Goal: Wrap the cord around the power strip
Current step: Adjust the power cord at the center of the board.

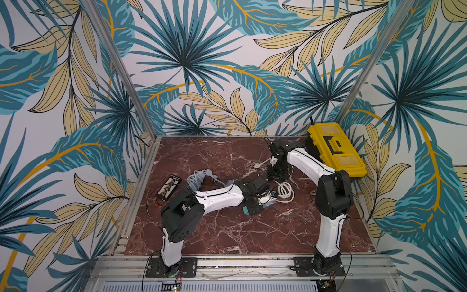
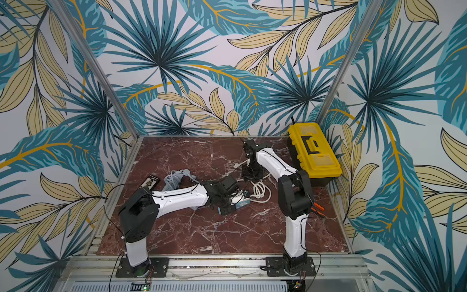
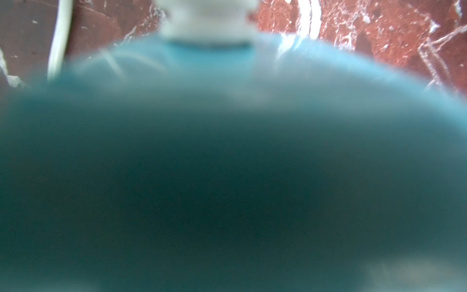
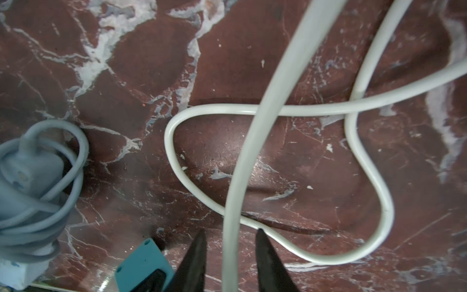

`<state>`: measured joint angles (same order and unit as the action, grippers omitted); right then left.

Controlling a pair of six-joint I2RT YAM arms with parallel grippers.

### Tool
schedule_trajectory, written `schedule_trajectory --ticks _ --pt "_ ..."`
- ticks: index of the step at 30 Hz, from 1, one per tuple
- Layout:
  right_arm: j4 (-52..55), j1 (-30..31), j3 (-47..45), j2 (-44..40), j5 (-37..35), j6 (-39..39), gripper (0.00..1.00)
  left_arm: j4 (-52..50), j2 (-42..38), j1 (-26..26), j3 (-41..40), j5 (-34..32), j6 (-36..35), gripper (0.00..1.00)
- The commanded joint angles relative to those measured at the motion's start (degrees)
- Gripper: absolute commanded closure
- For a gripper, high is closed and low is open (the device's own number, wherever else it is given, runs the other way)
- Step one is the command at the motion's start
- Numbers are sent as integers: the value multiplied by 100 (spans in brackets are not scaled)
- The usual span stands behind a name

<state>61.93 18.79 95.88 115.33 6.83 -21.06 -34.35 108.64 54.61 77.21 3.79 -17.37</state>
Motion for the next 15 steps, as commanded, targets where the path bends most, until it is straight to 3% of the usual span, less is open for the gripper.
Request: schedule_trajectory --ticks 1,4,7,11,15 --pt "243 11 91 -81 64 206 82 18 -53 6 284 -97 -41 100" --pt "52 3 319 -562 427 321 94 -70 -49 -37 329 -21 70 100" --pt "-768 -98 311 -1412 1146 188 98 -95 -95 -136 343 236 329 100" --pt "-3009 -457 -642 -2764 1858 -560 100 -119 -163 -304 388 562 721 100" --pt "-4722 -832 -1540 -3746 2586 -1176 100 -254 -271 -935 577 927 1421 100"
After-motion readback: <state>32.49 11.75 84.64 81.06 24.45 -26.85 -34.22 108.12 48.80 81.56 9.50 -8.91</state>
